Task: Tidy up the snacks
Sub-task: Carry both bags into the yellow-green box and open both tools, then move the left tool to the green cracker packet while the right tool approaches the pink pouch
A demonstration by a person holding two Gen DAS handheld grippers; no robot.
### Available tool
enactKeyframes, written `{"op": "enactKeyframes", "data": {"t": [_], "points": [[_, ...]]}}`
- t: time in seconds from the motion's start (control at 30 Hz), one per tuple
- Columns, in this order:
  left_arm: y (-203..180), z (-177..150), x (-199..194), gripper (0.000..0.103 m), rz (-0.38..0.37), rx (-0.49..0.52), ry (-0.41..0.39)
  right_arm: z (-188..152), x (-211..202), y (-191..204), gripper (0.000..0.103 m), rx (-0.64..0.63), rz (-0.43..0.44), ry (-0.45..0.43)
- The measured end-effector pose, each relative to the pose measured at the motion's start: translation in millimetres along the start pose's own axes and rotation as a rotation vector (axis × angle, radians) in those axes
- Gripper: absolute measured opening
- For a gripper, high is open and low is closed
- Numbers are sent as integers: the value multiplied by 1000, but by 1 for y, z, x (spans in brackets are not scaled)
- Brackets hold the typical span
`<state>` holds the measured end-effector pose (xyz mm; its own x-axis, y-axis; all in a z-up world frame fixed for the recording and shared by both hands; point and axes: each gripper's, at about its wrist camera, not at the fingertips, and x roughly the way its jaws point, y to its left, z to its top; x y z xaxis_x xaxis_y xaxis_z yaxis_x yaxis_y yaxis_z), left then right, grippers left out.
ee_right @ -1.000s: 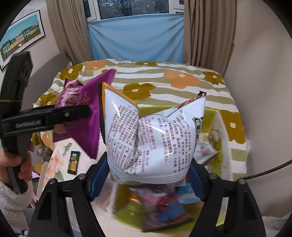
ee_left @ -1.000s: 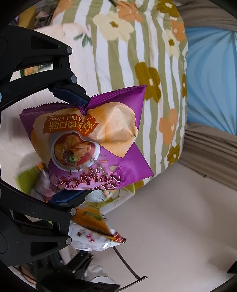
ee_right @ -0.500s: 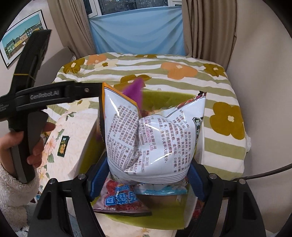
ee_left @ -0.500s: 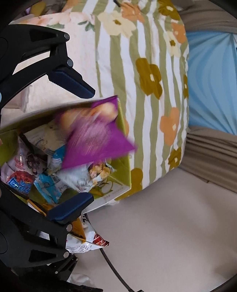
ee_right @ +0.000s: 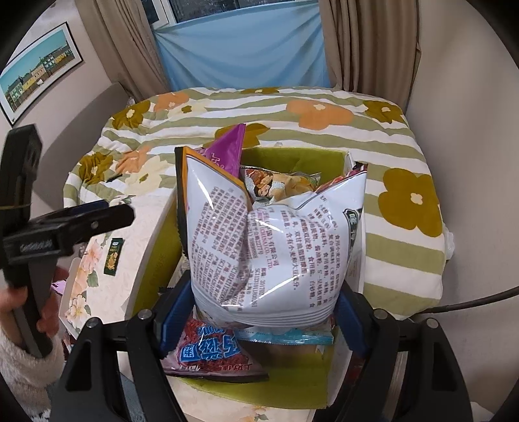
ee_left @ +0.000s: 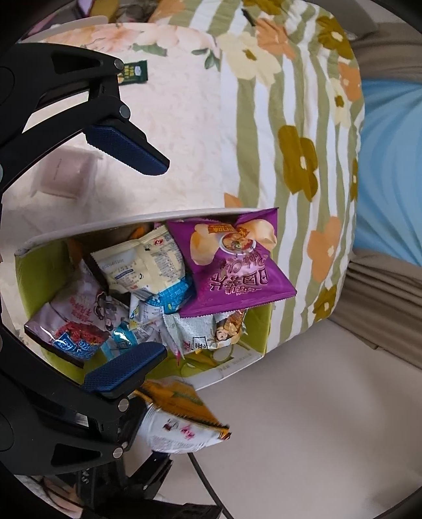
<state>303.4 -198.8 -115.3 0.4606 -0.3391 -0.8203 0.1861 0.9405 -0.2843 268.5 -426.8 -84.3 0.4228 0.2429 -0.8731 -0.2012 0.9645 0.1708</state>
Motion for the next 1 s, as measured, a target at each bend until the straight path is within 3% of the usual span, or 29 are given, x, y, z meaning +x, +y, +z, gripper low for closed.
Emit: {"op": "enactKeyframes", "data": {"t": [0.2,0.27,0.33,0.7,1.0], "points": [[3,-7,-6,102,19,3,2,5,18,-3,86,6,-29,37],[5,-12,-8,102,19,-7,4,3,16,-3,98,17,-30,16],[10,-18,-10,102,20,-20,8,-1,9,-4,101,36,-27,-30],[30,-45,-30,102,55,-53,9,-18,-7,2,102,34,-52,-66],[71,-58,-81,102,112,-93,-47,-10,-33,35,102,1,-81,-132]]}}
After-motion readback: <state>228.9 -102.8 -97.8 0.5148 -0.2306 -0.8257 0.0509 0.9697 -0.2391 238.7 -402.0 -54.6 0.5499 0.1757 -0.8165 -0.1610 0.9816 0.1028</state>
